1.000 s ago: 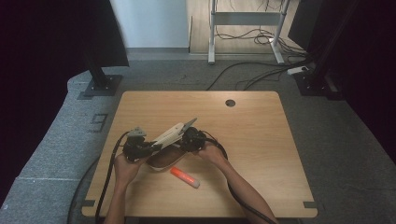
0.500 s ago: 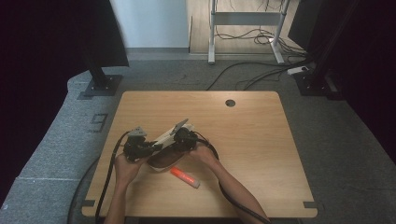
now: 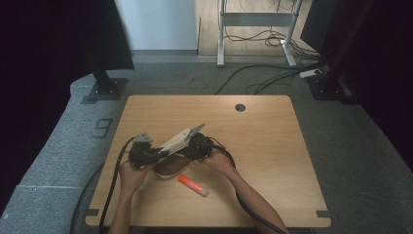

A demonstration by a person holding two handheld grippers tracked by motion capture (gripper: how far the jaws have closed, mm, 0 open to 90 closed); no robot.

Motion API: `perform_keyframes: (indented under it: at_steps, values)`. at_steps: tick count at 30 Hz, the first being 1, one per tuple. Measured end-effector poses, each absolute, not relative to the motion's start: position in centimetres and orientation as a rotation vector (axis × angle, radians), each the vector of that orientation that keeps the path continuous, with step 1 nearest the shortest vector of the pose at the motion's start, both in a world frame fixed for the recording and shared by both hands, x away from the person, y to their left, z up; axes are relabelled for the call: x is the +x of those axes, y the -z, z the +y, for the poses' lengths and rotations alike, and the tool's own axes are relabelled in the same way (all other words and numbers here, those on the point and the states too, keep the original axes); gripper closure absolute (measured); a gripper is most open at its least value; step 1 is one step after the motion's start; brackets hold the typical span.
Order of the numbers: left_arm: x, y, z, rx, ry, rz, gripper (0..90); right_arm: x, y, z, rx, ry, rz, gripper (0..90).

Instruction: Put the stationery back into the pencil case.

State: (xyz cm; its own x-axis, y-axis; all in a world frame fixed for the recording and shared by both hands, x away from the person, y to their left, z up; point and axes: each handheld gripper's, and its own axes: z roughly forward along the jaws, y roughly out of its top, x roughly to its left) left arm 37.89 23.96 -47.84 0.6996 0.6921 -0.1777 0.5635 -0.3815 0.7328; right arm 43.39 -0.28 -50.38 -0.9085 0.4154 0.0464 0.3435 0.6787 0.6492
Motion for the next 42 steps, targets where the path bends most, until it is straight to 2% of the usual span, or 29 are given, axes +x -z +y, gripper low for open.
perform_keyframes:
  at_steps: [16, 23, 30, 42]
  values:
    - [37.9, 47.9, 24.0, 2.082, -0.189, 0.96, 74.9, 41.5, 51.9, -5.4, 0.732, -1.085, 2.759, 62.5]
    - [37.9, 47.9, 24.0, 2.081, -0.184, 0.963, 74.8, 41.2, 52.8, -5.3, 0.731, -1.082, 2.779, 66.8]
    - [37.9, 47.9, 23.9, 2.082, -0.185, 0.962, 74.7, 41.4, 53.1, -4.5, 0.685, -1.04, 2.796, 80.6]
    - [37.9, 48.0, 23.7, 2.084, -0.179, 0.959, 74.6, 43.1, 52.2, -3.8, 0.696, -1.052, 2.739, 81.2]
